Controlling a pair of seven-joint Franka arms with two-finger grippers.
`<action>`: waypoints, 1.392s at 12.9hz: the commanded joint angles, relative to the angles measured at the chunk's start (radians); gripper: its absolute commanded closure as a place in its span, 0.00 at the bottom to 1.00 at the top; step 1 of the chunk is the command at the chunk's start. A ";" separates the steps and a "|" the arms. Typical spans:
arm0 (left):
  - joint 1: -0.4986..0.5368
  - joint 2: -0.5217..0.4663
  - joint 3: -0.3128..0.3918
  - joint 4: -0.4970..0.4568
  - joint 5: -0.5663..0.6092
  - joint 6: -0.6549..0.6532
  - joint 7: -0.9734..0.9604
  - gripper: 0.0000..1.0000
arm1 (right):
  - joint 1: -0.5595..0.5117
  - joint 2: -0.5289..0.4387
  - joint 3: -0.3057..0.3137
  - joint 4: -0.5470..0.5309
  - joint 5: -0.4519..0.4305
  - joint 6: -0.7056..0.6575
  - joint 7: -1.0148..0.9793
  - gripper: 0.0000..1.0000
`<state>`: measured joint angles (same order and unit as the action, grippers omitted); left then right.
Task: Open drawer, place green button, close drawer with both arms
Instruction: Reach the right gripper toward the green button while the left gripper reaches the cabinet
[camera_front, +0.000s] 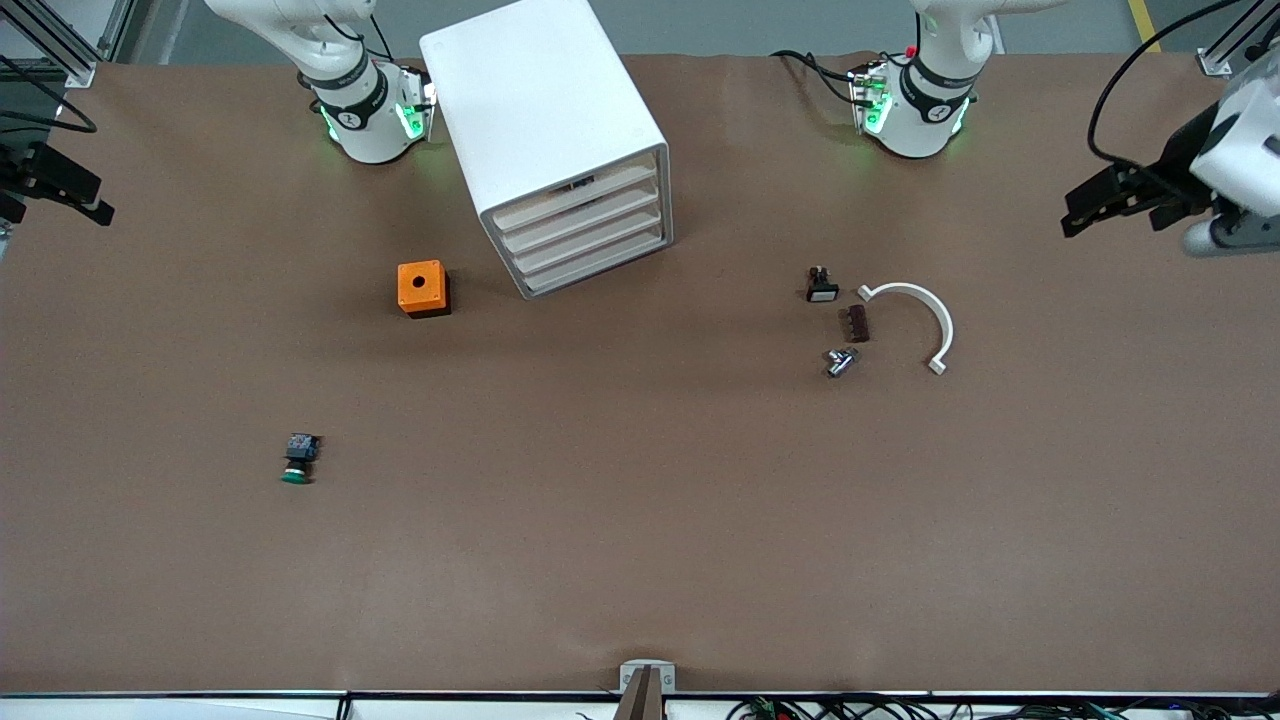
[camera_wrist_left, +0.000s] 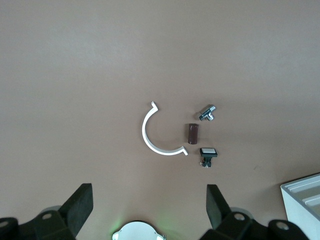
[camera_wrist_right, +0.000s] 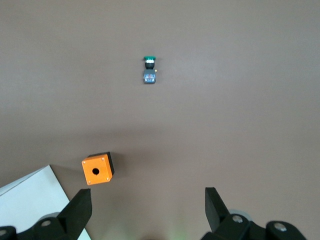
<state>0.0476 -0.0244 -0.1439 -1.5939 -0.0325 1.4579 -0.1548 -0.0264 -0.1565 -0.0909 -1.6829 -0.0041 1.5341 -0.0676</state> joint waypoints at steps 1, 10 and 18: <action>-0.006 0.093 -0.046 0.035 -0.014 0.036 -0.006 0.00 | -0.009 0.018 0.005 0.058 0.007 0.003 0.005 0.00; -0.116 0.372 -0.115 0.037 -0.012 0.323 -0.512 0.00 | -0.012 0.302 0.007 0.095 -0.005 0.124 -0.020 0.00; -0.365 0.673 -0.115 0.167 -0.014 0.377 -1.148 0.00 | 0.035 0.494 0.007 -0.064 0.081 0.542 0.121 0.00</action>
<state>-0.2755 0.5699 -0.2635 -1.5152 -0.0354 1.8497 -1.1788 -0.0153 0.3136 -0.0867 -1.7207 0.0636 2.0106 -0.0026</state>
